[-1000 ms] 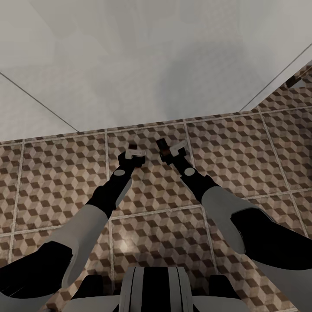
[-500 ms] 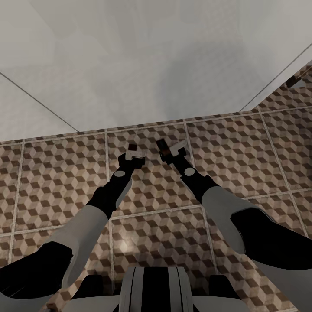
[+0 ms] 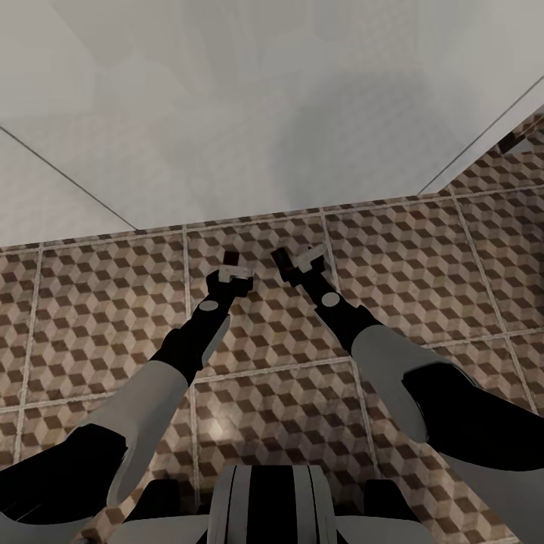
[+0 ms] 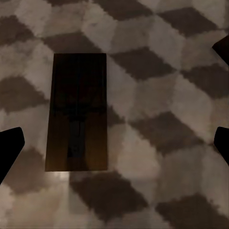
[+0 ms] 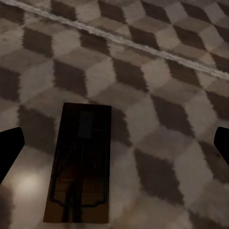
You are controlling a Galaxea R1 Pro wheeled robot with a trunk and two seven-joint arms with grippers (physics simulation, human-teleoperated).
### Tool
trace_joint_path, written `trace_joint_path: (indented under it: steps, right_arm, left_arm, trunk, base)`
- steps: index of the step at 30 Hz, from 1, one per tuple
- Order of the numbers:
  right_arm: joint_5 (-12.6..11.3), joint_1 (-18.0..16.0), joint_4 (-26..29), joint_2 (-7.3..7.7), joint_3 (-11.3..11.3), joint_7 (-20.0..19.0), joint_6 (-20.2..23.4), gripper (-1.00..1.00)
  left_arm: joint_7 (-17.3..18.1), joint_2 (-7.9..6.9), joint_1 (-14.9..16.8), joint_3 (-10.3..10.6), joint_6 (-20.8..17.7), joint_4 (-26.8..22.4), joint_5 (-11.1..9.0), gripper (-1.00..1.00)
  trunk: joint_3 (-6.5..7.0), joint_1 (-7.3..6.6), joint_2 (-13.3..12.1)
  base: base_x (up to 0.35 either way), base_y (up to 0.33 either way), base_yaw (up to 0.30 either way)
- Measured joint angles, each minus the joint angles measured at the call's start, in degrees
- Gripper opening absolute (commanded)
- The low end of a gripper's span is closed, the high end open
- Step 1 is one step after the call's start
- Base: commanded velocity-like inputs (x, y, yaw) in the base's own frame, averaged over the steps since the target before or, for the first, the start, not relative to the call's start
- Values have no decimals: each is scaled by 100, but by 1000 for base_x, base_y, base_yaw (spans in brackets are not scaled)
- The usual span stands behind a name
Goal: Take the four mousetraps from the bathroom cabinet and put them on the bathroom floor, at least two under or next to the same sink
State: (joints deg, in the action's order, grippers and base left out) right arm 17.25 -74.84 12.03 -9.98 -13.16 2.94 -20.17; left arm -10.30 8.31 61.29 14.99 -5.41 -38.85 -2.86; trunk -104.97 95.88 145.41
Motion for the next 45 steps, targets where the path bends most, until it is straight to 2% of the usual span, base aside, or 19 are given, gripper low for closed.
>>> trace_joint_path:
  steps: [16,45]
  right_arm:
    - [0,6,0,0,0,0,-1,100]
    - [17,8,9,0,0,0,-9,100]
  left_arm:
    - [-12,0,-5,-3,-8,0,0,100]
    - [-14,7,-94,0,-6,0,0,100]
  trunk:
    - [0,2,0]
    - [0,4,0]
  base:
    - [-43,0,0]
    - [-319,0,0]
